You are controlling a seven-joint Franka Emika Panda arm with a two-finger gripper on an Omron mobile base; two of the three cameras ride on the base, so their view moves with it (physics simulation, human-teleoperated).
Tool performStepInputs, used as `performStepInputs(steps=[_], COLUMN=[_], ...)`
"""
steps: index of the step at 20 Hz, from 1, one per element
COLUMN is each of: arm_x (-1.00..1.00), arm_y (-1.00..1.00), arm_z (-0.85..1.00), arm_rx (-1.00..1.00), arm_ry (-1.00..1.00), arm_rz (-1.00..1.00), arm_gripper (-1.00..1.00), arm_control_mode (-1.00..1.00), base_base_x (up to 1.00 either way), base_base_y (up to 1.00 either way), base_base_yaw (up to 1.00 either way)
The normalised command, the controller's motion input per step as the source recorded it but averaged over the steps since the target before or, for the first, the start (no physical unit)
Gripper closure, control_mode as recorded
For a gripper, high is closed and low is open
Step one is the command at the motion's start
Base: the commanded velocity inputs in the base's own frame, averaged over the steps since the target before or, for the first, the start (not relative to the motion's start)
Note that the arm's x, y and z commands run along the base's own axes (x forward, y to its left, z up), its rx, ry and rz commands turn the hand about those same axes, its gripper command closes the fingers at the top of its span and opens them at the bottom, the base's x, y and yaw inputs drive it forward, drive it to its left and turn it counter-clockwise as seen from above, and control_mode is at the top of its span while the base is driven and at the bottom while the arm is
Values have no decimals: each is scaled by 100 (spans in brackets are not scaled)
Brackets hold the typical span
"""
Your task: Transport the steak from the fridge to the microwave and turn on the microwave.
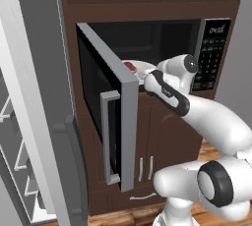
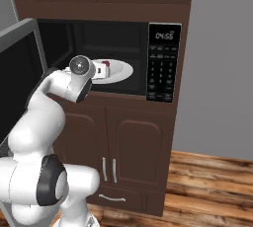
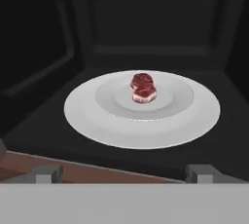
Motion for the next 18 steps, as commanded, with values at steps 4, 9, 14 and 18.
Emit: performStepInputs(steps=[4,9,14,18], arm_x=[-64,-59,-62,-64], arm_y=[0,0,-3,-4], arm_z=[23,13,7,4], arm_rx=[7,0,0,0], arm_ry=[7,8,4,0], arm_rz=[-2,0,0,1], arm_gripper=[-100,-100,-100,-100], arm_control_mode=[-100,-100,-100,-100], base_base_x=[0,0,0,0], base_base_y=[0,0,0,0], base_base_yaw=[0,0,0,0])
